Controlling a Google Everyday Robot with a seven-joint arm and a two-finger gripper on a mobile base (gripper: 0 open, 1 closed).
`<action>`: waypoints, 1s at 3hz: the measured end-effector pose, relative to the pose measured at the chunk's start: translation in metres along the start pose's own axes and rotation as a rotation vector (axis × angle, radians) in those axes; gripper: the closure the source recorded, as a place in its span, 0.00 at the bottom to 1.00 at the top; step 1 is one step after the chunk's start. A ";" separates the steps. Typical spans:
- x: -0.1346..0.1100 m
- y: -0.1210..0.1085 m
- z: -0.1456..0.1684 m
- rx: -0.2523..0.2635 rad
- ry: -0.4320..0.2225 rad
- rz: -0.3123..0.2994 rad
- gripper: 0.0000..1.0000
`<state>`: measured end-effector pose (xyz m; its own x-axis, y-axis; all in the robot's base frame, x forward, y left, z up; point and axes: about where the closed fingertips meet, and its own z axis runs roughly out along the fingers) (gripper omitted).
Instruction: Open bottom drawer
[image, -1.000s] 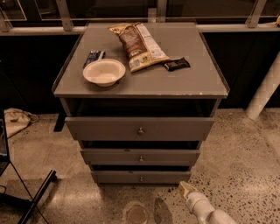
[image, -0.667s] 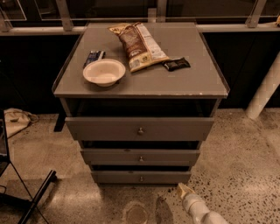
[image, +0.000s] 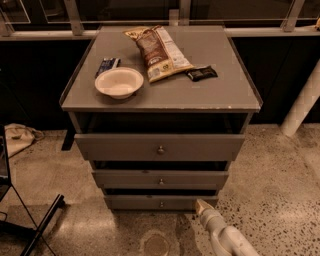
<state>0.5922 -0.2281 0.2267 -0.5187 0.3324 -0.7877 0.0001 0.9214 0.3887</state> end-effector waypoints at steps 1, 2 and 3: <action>0.000 0.000 0.000 0.000 0.000 0.000 1.00; -0.003 -0.003 0.008 0.006 -0.023 0.020 1.00; -0.036 -0.002 0.046 -0.003 -0.073 -0.012 1.00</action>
Offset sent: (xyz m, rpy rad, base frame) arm 0.0186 -0.0084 -0.0059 0.0312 -0.0361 -0.0595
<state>0.6503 -0.2325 0.2322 -0.4550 0.3356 -0.8249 -0.0083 0.9246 0.3807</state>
